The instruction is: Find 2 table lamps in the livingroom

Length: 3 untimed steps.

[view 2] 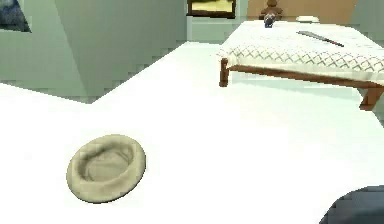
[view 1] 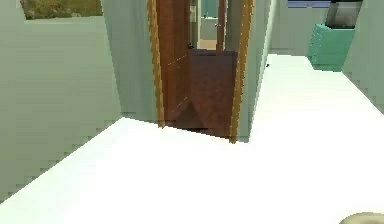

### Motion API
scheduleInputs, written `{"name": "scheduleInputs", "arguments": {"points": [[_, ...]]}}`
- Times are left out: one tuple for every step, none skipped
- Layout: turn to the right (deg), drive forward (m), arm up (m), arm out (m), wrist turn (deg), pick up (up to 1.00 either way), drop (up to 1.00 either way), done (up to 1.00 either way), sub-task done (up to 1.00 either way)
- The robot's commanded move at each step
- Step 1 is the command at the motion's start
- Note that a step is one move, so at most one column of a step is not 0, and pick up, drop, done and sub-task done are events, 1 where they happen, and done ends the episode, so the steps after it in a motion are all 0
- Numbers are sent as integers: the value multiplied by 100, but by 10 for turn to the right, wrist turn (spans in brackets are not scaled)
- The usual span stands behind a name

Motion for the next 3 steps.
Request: {"name": "scheduleInputs", "arguments": {"points": [[0, 100, 0, 0, 0, 0, 0, 0, 0], [30, 0, 0, 0, 0, 0, 0, 0, 0], [0, 100, 0, 0, 0, 0, 0, 0, 0]]}}
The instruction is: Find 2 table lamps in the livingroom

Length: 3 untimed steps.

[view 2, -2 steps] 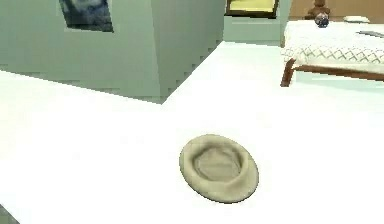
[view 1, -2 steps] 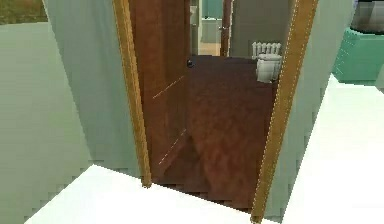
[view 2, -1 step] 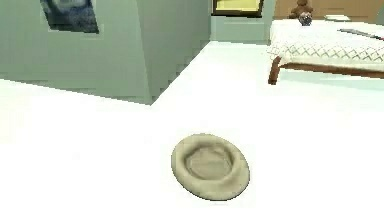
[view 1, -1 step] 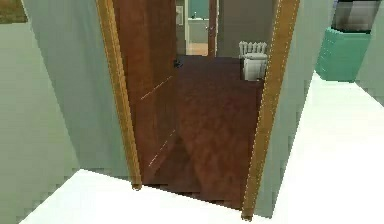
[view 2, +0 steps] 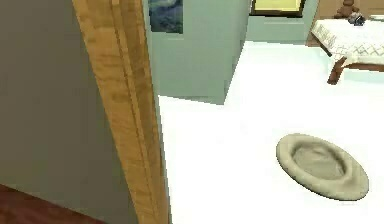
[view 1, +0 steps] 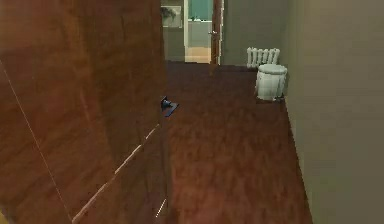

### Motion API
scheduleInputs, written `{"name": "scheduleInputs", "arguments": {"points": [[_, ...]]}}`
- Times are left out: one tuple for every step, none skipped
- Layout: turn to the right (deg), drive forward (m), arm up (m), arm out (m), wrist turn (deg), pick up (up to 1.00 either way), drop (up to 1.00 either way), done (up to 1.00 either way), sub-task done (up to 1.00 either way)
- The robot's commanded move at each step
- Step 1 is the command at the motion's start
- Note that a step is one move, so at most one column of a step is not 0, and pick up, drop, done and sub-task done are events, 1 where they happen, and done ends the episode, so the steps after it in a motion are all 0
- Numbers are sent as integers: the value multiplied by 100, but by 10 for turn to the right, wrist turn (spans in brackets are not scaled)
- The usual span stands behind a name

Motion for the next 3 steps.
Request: {"name": "scheduleInputs", "arguments": {"points": [[120, 0, 0, 0, 0, 0, 0, 0, 0], [0, 100, 0, 0, 0, 0, 0, 0, 0], [60, 0, 0, 0, 0, 0, 0, 0, 0]]}}
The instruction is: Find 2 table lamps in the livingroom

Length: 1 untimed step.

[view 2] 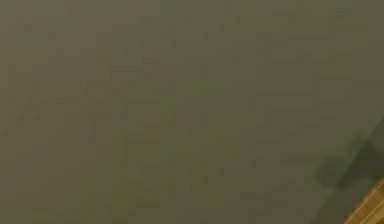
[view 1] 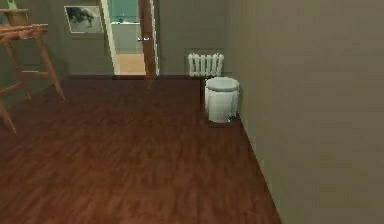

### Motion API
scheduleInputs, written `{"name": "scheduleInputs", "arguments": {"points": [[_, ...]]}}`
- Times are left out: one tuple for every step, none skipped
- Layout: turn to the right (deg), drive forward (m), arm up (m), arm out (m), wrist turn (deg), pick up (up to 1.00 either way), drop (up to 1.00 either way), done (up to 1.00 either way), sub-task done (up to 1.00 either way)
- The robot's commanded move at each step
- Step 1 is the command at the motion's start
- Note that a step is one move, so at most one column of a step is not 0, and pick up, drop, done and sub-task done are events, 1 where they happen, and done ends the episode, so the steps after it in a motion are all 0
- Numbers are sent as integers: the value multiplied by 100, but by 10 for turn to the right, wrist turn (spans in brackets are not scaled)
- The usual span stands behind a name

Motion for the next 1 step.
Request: {"name": "scheduleInputs", "arguments": {"points": [[0, 40, 0, 0, 0, 0, 0, 0, 0]]}}
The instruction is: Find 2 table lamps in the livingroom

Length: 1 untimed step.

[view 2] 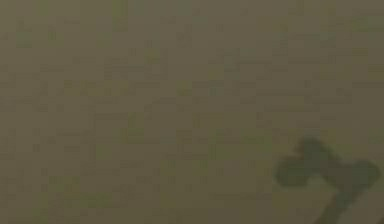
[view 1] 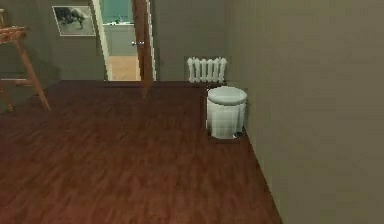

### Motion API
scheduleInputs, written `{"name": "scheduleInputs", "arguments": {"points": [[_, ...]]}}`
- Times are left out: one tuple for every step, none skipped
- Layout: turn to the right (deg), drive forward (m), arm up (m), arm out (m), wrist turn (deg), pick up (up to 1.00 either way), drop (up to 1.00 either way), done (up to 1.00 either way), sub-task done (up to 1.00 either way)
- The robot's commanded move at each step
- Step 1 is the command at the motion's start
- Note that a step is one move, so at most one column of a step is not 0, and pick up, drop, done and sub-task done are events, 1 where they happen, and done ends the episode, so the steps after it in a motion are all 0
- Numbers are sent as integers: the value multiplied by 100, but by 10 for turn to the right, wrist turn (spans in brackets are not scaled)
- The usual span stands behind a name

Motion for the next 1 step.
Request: {"name": "scheduleInputs", "arguments": {"points": [[-210, 0, 0, 0, 0, 0, 0, 0, 0]]}}
